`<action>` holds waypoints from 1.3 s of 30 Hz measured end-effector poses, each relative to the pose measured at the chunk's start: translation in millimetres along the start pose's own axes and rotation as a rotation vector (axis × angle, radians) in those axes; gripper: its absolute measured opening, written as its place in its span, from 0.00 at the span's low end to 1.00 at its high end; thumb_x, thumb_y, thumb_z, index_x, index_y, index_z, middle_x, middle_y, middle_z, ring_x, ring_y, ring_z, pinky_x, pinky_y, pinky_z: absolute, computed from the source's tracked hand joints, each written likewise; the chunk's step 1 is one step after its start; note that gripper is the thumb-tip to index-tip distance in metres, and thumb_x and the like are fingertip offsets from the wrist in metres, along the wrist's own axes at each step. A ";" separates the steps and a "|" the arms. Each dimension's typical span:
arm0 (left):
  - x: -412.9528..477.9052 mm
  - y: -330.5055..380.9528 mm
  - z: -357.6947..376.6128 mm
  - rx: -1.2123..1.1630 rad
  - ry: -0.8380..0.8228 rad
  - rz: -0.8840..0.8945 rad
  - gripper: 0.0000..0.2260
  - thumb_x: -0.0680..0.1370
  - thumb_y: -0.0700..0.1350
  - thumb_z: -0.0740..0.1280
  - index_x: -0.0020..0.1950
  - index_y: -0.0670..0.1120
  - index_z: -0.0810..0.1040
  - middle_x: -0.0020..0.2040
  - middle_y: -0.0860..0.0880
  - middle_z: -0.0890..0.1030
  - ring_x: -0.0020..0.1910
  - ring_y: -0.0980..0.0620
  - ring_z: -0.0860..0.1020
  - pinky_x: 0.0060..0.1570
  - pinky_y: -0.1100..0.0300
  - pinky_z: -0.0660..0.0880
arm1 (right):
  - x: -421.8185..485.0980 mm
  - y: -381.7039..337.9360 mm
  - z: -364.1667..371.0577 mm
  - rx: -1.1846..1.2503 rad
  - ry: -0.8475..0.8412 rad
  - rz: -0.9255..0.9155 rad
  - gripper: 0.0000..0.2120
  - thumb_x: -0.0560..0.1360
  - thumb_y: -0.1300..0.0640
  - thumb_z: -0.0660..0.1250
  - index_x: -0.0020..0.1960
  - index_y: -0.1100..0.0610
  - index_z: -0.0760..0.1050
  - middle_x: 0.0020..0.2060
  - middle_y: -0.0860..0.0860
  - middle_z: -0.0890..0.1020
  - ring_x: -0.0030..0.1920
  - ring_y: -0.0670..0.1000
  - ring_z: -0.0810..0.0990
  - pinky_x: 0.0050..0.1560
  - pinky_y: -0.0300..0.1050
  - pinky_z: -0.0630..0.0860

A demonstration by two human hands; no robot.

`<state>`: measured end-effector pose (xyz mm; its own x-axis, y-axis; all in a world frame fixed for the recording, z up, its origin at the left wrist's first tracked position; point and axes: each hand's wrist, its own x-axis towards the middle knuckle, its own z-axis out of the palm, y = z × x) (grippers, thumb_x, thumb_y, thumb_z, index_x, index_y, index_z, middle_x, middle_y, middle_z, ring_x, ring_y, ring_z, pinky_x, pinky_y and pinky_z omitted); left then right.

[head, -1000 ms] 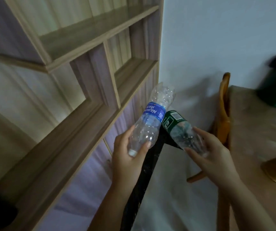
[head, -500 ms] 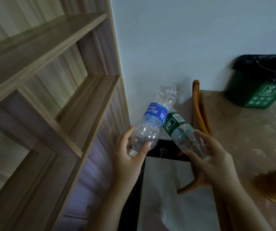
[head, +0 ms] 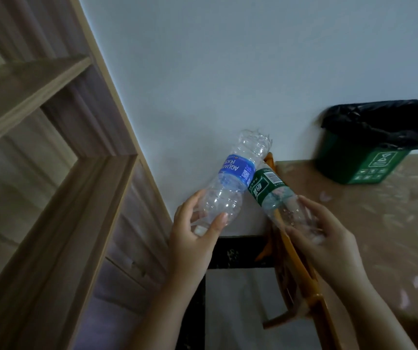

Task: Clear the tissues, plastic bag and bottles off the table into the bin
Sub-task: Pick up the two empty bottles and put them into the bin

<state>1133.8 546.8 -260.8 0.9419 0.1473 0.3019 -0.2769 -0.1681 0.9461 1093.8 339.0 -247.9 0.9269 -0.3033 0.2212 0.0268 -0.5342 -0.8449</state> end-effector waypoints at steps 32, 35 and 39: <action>296.3 -48.7 122.6 -0.151 -0.616 0.022 0.22 0.64 0.59 0.73 0.55 0.64 0.72 0.55 0.57 0.77 0.49 0.62 0.78 0.44 0.71 0.74 | 197.7 12.7 49.0 0.001 0.684 0.278 0.22 0.65 0.60 0.74 0.56 0.47 0.73 0.49 0.42 0.78 0.49 0.42 0.76 0.48 0.35 0.70; 307.0 -38.6 140.0 -0.163 -0.627 0.030 0.20 0.65 0.54 0.72 0.55 0.62 0.72 0.54 0.57 0.77 0.46 0.65 0.78 0.45 0.72 0.74 | 209.1 20.6 29.8 -0.009 0.758 0.291 0.21 0.65 0.57 0.74 0.55 0.47 0.73 0.50 0.45 0.77 0.50 0.47 0.77 0.52 0.43 0.72; 316.6 -28.3 165.7 -0.155 -0.646 0.067 0.21 0.64 0.54 0.69 0.55 0.60 0.72 0.53 0.57 0.77 0.45 0.64 0.78 0.44 0.72 0.73 | 220.5 29.3 1.5 -0.008 0.869 0.284 0.20 0.65 0.57 0.74 0.54 0.49 0.72 0.51 0.48 0.77 0.48 0.44 0.76 0.44 0.34 0.69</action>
<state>1471.3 436.8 -211.5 0.8326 -0.4806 0.2754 -0.3177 -0.0070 0.9482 1299.5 257.6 -224.6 0.2898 -0.9099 0.2968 -0.1647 -0.3529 -0.9211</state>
